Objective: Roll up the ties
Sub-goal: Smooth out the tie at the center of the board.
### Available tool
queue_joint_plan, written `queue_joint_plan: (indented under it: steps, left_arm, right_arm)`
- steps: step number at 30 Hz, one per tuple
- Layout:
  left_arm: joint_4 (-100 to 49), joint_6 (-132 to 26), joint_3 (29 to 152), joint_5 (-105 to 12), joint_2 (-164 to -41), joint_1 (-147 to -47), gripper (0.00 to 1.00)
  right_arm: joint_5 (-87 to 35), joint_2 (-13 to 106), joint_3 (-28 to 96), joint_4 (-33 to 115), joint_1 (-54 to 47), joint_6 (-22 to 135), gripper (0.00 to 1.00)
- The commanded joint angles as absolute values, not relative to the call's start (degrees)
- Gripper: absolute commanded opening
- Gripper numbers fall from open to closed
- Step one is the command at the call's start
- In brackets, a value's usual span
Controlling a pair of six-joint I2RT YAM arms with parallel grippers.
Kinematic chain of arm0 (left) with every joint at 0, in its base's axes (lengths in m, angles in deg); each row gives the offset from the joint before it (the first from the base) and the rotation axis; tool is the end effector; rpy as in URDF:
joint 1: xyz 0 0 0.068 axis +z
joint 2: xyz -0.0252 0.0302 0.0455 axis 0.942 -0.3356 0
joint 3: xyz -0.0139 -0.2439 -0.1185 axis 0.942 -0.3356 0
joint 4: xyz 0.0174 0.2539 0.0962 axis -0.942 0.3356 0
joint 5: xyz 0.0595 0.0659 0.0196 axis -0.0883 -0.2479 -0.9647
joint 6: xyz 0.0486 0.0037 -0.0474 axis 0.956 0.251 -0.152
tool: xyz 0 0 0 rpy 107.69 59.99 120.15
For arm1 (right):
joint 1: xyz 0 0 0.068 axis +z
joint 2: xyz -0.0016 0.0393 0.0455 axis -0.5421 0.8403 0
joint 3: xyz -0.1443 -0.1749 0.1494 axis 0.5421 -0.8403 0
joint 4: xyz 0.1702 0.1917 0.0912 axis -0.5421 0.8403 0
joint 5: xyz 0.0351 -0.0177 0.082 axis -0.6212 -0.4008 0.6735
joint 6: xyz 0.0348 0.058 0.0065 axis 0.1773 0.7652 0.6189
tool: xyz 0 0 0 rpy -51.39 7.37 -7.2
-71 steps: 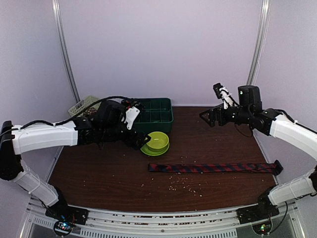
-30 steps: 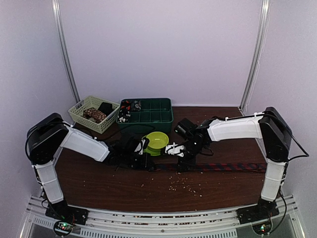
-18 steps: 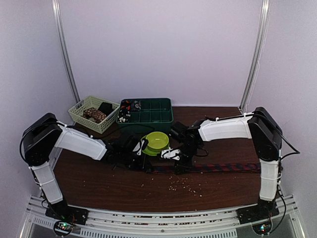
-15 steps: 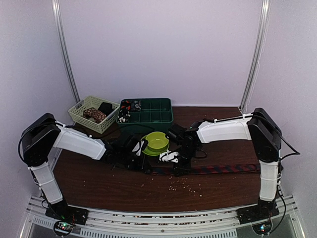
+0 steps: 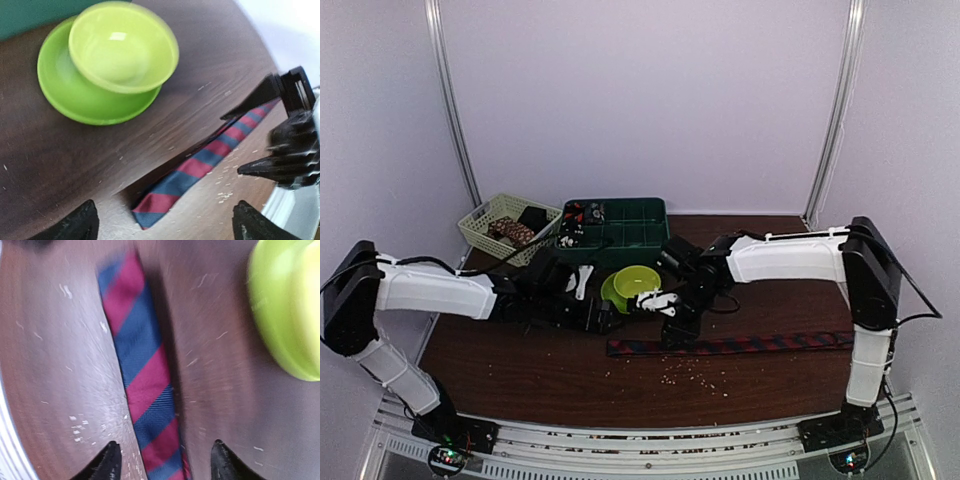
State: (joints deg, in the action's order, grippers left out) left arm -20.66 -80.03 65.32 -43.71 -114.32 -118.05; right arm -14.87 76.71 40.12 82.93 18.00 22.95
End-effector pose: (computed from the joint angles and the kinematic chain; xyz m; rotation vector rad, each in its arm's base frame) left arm 0.2175 -0.2541 0.1661 0.3019 2.5067 -0.9169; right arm 0.2441 0.3268 0.1646 -1.8410 2.1767 0.5437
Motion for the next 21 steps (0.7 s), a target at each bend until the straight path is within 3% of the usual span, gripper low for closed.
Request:
queue_joint_plan:
  steps: [1, 10, 14, 21]
  left_arm:
    - [-26.59, -78.17, 62.87, -41.64, -107.59, -117.87, 0.98]
    - [-46.64, -86.18, 62.95, -31.81, -114.76, -123.62, 0.98]
    - [-56.27, -91.86, 63.47, -30.5, -122.83, -124.74, 0.98]
    - [-64.29, -97.51, 62.63, -30.4, -131.31, -124.46, 0.98]
  right_arm:
    - [-15.57, 63.73, 38.95, 76.36, 18.12, 28.59, 0.73]
    - [-24.7, 41.14, 24.67, 61.47, 13.47, 40.61, 1.0]
    - [-19.77, 30.55, 14.34, 50.0, 8.11, 49.41, 1.0]
    - [-11.05, 22.06, 5.81, 43.23, 0.44, 63.03, 1.0]
